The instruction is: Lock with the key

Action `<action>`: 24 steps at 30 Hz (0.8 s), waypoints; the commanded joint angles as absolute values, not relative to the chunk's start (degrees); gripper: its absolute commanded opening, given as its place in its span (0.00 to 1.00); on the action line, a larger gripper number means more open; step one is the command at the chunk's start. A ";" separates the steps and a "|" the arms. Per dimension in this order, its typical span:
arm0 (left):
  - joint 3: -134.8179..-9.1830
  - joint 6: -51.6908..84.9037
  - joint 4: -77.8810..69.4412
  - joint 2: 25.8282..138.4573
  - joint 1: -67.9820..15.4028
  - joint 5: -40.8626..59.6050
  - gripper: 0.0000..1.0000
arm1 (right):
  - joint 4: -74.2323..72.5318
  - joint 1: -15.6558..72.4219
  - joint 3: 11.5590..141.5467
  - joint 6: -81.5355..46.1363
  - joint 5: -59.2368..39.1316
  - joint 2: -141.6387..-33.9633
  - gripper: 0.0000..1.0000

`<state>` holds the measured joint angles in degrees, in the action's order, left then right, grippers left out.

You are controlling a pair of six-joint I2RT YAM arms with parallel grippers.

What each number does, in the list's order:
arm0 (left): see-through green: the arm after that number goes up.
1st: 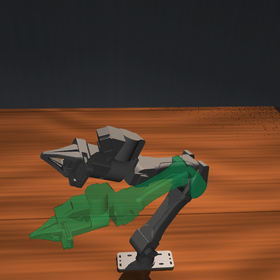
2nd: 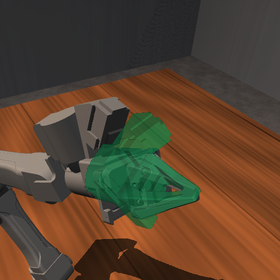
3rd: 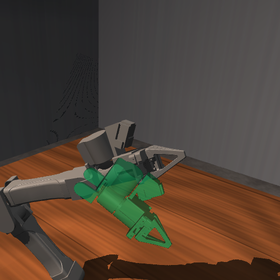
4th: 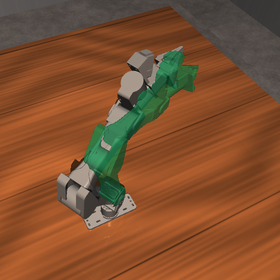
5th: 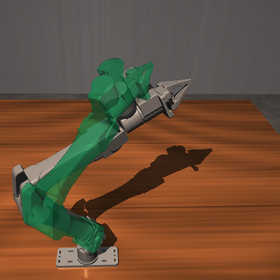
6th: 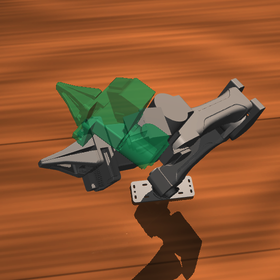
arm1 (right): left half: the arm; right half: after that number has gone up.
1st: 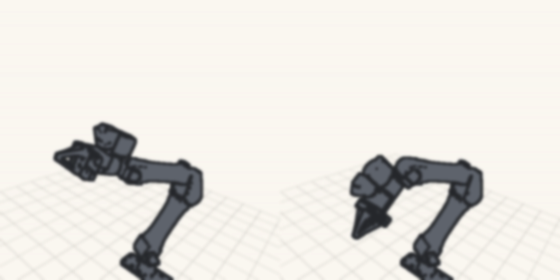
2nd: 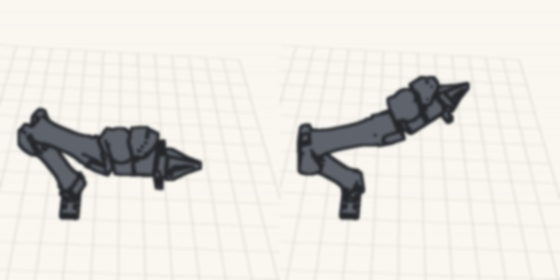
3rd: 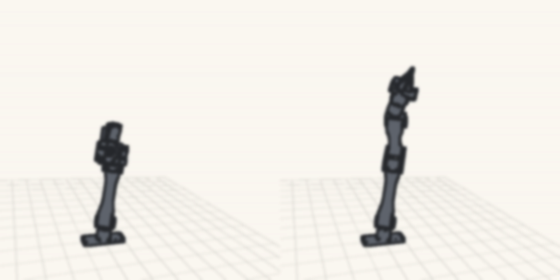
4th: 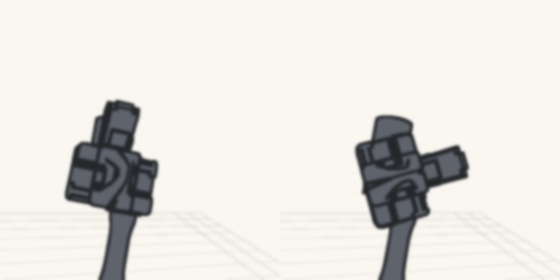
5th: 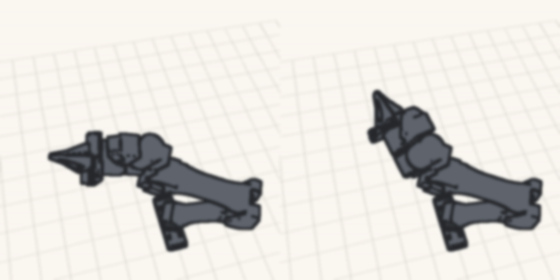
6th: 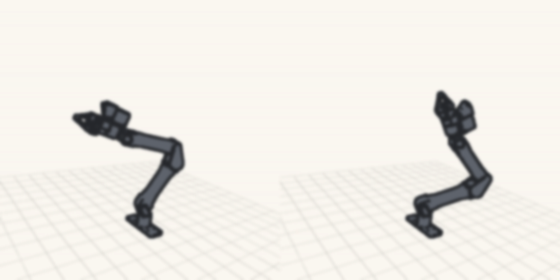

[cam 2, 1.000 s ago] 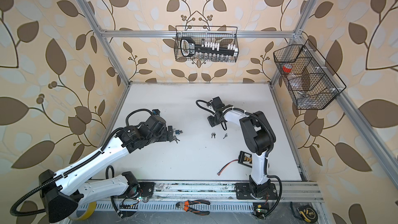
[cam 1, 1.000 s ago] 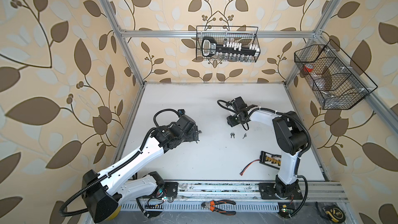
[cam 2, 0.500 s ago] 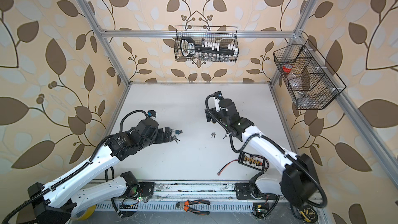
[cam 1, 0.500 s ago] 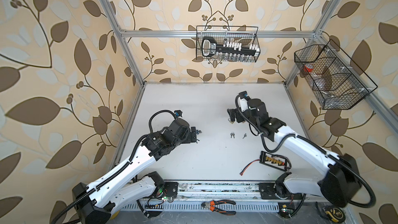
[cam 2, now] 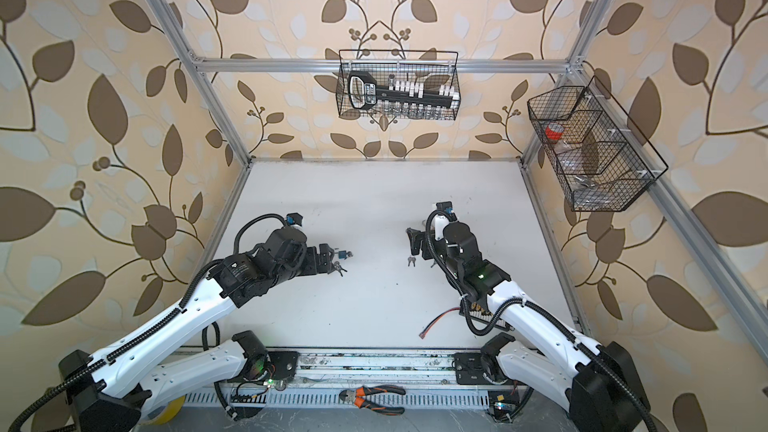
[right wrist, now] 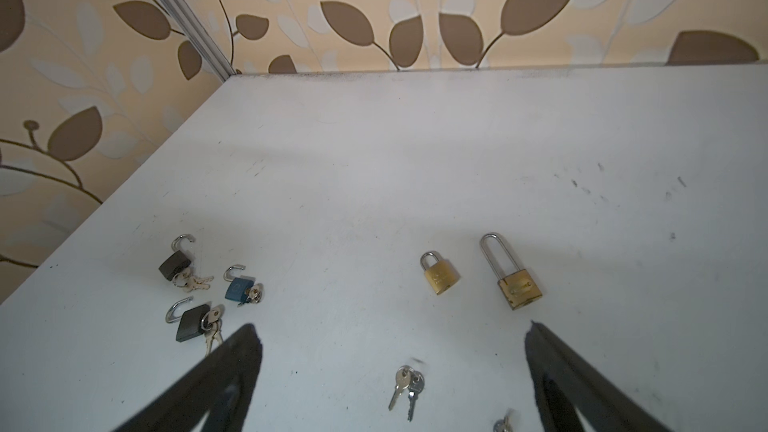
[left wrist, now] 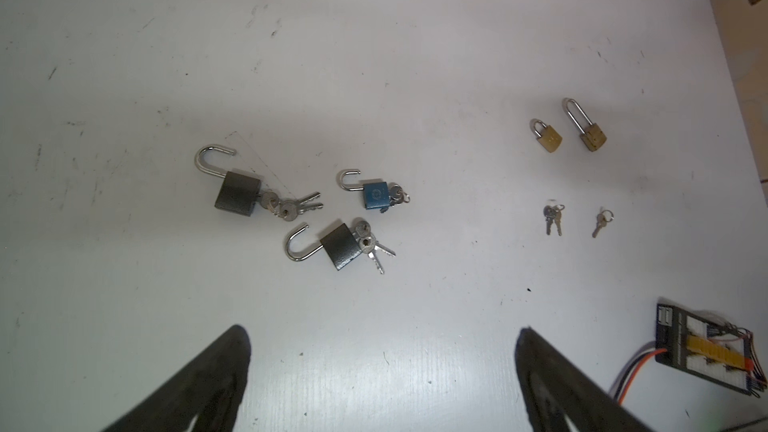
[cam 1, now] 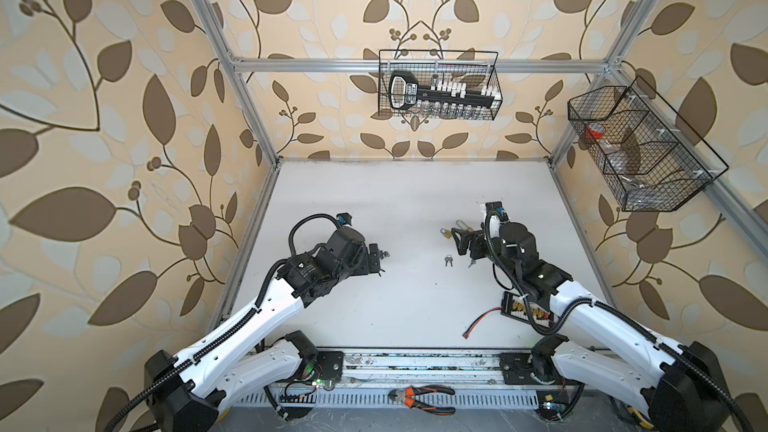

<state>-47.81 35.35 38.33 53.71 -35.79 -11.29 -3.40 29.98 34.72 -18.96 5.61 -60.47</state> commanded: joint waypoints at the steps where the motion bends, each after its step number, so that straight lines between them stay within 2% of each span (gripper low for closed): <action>1: -45.82 38.07 38.96 51.13 -32.11 -8.17 0.99 | -5.93 32.20 36.06 -19.26 0.71 -63.34 1.00; 3: -44.36 38.81 38.44 50.05 -29.49 -5.82 0.99 | -10.14 36.29 34.59 -16.65 2.80 -64.27 0.99; 6: -42.49 39.74 37.76 48.89 -25.74 -2.51 0.99 | -8.65 39.52 37.70 -14.84 2.71 -69.23 1.00; 12: -38.64 40.52 36.04 46.27 -15.78 6.09 0.99 | -8.25 45.45 44.74 -8.79 -4.03 -81.13 1.00; 16: -36.58 40.34 35.82 44.38 -8.23 12.53 0.99 | -4.51 49.19 52.12 -1.71 -9.69 -89.59 0.94; 22: -33.58 39.64 34.17 43.18 3.65 23.97 0.99 | -0.22 54.30 61.01 12.56 -12.54 -100.58 0.82; 24: -33.22 39.97 33.33 43.54 5.64 26.17 0.99 | 0.39 54.49 63.65 16.60 -13.50 -103.27 0.81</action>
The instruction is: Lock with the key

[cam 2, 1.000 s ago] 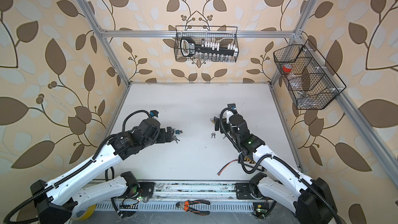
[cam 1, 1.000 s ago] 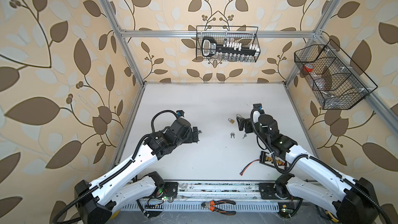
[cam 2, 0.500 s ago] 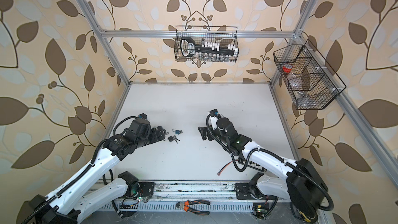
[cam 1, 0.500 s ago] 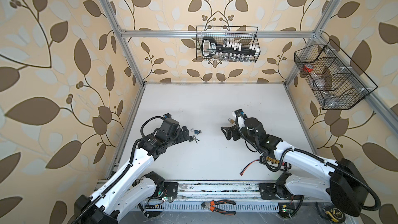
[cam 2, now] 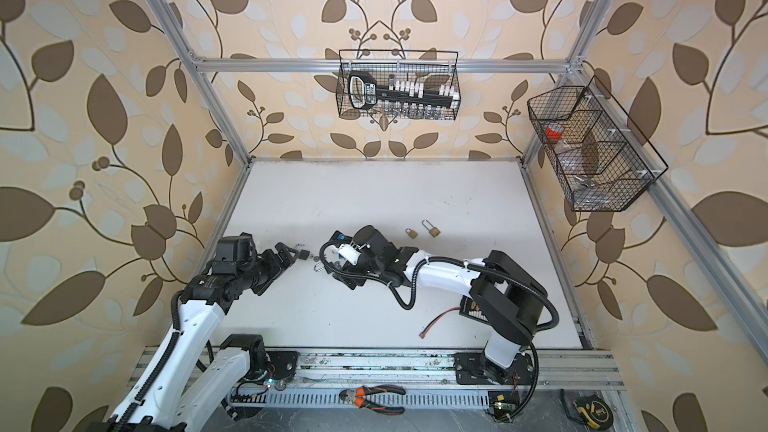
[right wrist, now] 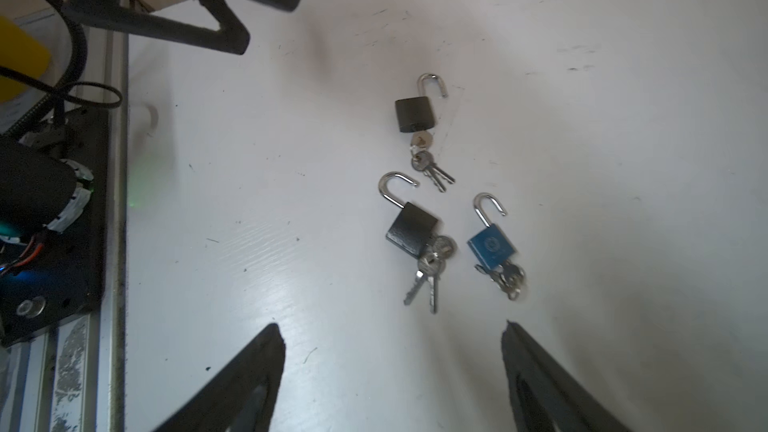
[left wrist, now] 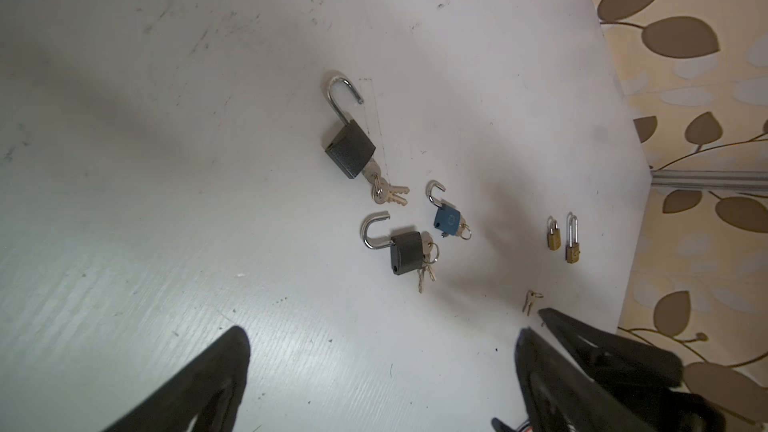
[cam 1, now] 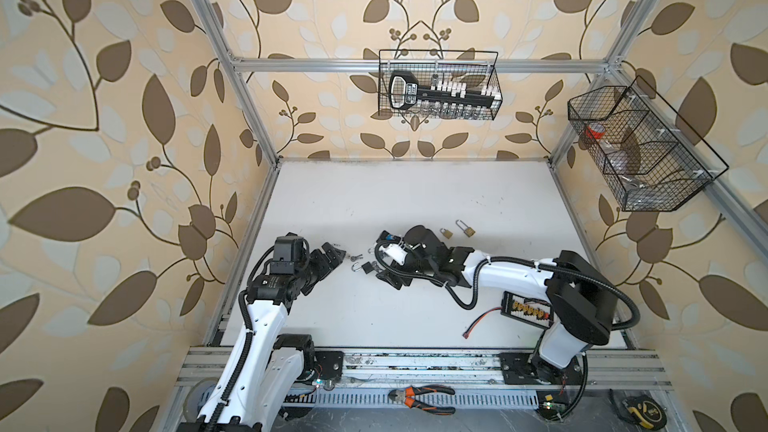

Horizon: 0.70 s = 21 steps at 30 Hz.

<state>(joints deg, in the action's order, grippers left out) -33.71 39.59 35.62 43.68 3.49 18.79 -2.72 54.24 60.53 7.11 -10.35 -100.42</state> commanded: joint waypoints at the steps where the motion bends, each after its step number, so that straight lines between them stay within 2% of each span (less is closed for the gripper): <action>1: -33.24 40.14 33.08 43.72 6.52 26.85 0.99 | 0.43 54.49 64.97 18.43 -13.93 -104.57 0.82; 5: -34.06 39.84 33.29 44.38 10.20 28.68 0.99 | 0.42 54.35 67.63 30.03 -18.12 -108.41 0.86; 10: -35.33 38.12 34.36 45.58 15.07 31.64 0.99 | 10.45 52.12 76.54 39.87 -23.52 -115.62 0.84; 21: -41.38 34.25 38.78 46.92 17.14 30.32 0.99 | 32.21 48.37 98.49 47.78 -29.44 -130.08 0.78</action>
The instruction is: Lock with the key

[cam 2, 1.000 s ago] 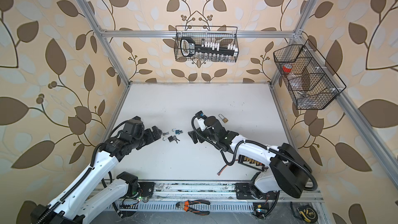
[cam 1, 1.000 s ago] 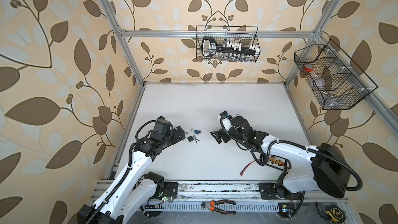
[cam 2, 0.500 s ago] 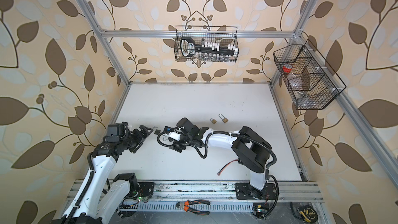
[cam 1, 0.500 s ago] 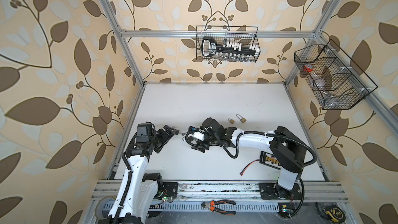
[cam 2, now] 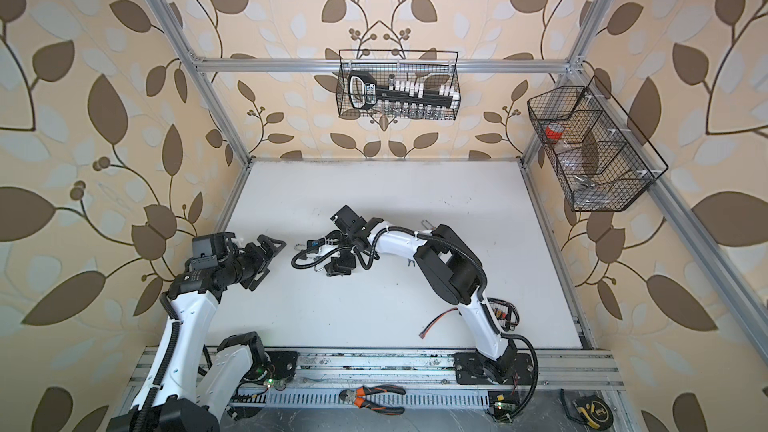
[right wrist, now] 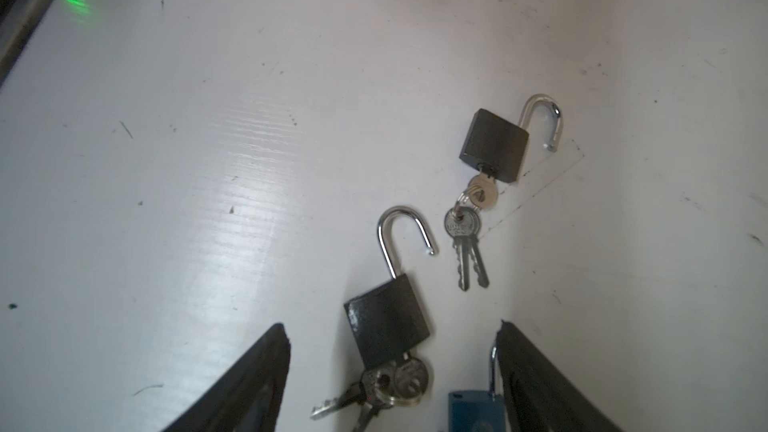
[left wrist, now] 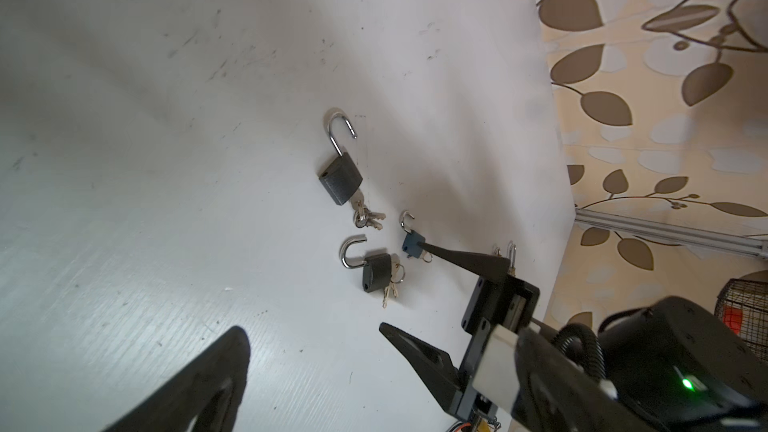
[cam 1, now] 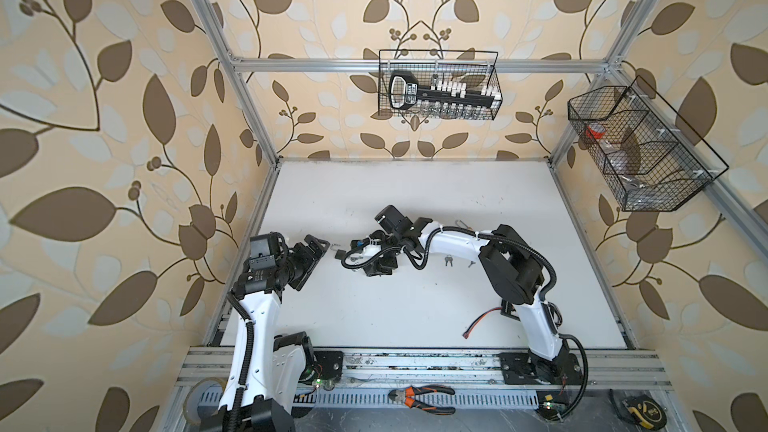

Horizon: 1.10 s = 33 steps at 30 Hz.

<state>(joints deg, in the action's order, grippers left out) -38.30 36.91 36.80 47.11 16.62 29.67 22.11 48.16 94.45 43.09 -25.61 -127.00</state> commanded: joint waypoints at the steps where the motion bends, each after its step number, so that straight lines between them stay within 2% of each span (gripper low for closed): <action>1: -41.95 34.03 39.16 46.95 17.14 30.24 0.99 | 33.57 48.34 99.62 48.19 -29.11 -131.06 0.78; 7: -43.07 33.66 39.65 46.91 17.15 30.32 0.99 | 37.39 48.42 105.81 49.38 -27.70 -135.41 0.76; 18: -42.36 33.57 39.55 46.40 17.16 31.46 0.99 | 37.39 48.76 107.04 49.92 -24.92 -137.35 0.69; 25: -42.80 33.30 39.99 46.36 17.14 31.47 0.99 | 37.70 49.17 107.23 49.92 -24.98 -138.15 0.61; 33: -42.99 33.31 40.17 46.10 17.18 31.64 0.99 | 37.73 49.37 105.91 50.10 -23.95 -137.61 0.46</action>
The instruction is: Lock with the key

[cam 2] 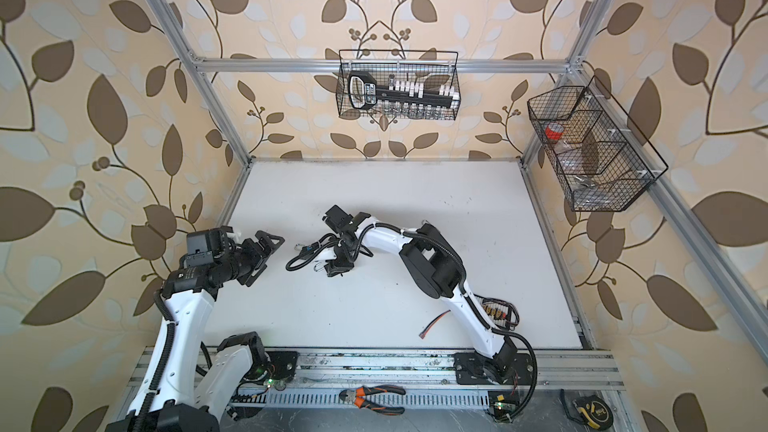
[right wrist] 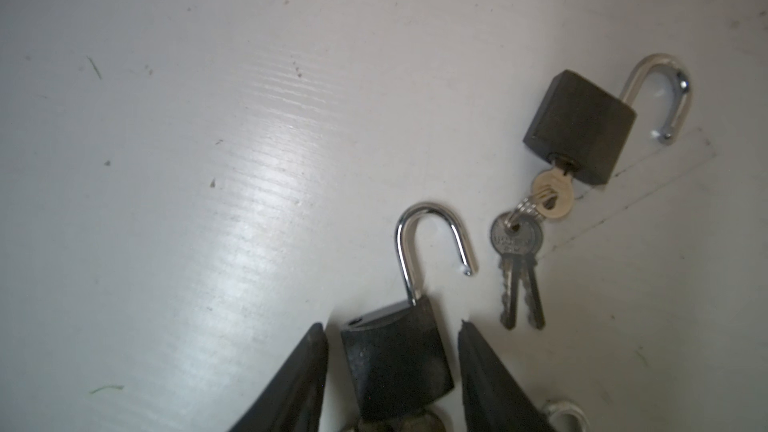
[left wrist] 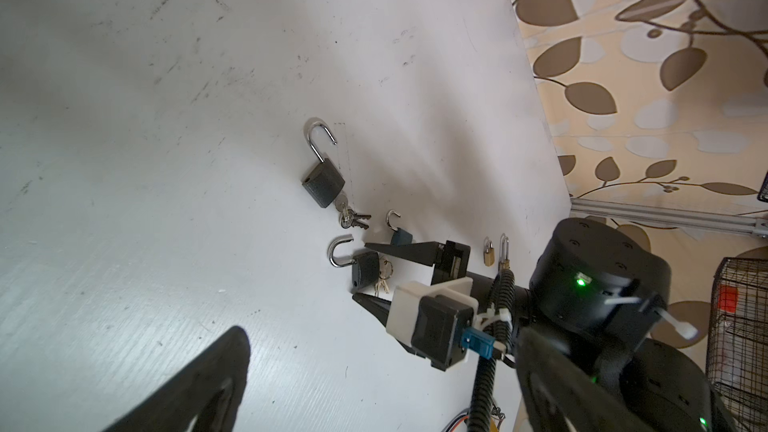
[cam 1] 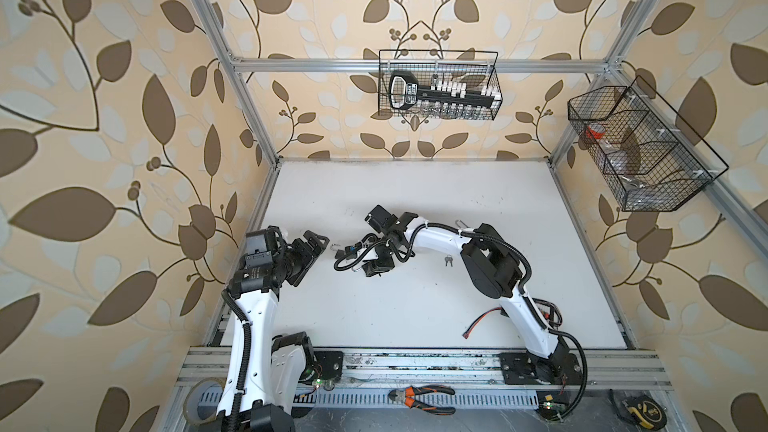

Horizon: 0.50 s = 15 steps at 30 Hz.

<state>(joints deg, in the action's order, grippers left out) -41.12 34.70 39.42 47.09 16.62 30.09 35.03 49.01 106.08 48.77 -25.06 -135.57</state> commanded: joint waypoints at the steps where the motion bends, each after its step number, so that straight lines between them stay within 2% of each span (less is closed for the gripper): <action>1: -43.05 33.19 40.17 46.14 17.19 31.68 0.99 | 37.71 49.31 105.82 50.10 -23.84 -137.34 0.44; 9: -44.24 33.06 40.91 45.93 17.14 32.51 0.99 | 37.20 49.23 104.01 49.28 -23.79 -133.86 0.26; 15: -45.70 32.28 41.66 45.93 17.14 33.76 0.99 | 30.64 48.93 95.90 45.48 -25.67 -125.83 0.09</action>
